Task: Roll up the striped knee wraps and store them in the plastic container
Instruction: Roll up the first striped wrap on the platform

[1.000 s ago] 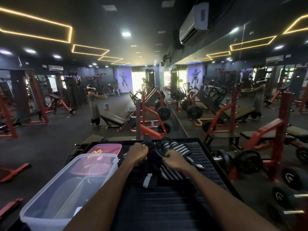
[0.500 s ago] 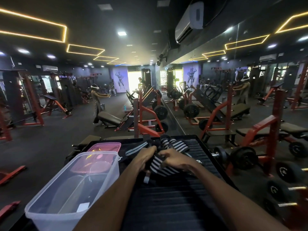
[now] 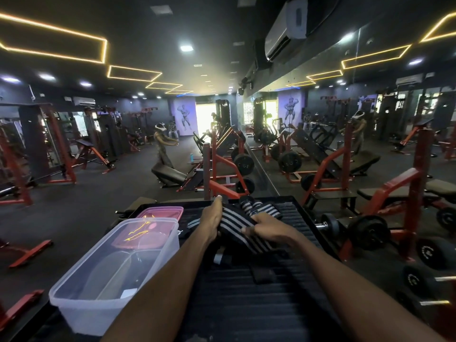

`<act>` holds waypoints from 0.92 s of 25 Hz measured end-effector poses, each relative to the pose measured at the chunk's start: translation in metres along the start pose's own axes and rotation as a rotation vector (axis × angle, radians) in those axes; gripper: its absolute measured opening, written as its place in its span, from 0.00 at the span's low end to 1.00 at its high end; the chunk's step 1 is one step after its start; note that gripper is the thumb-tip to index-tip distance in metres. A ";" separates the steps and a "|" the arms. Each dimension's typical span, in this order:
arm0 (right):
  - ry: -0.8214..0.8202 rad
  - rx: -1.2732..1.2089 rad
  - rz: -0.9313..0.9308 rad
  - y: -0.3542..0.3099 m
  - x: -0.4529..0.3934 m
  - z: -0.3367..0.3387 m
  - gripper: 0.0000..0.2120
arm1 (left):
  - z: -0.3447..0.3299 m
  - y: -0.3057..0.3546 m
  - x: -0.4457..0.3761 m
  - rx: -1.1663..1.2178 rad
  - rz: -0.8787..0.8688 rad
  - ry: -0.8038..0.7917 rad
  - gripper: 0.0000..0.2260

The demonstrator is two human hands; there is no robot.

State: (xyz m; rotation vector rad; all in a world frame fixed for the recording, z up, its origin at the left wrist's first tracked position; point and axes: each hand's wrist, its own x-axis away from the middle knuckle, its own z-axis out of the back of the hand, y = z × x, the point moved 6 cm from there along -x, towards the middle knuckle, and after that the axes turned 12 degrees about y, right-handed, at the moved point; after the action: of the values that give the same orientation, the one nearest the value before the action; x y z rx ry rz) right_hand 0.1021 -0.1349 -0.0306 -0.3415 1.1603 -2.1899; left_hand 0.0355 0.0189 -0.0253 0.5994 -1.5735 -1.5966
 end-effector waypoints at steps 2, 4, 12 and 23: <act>0.066 -0.143 -0.003 -0.007 0.001 0.011 0.07 | -0.001 0.000 0.004 0.021 0.044 -0.027 0.22; 0.105 -0.300 0.000 -0.014 0.005 0.023 0.07 | -0.002 -0.003 0.006 0.009 0.077 -0.050 0.20; -0.225 -0.165 -0.363 0.017 0.019 0.016 0.29 | -0.015 -0.016 0.020 -0.261 -0.088 -0.127 0.26; -0.075 -0.128 -0.166 0.018 -0.007 -0.040 0.08 | 0.020 -0.049 0.011 -0.600 -0.046 -0.238 0.17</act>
State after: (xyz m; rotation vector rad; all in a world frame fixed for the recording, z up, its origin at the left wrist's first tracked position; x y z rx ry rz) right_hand 0.0956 -0.1120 -0.0681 -0.5893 1.2727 -2.2275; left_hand 0.0032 0.0174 -0.0683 0.1220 -1.1458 -2.1081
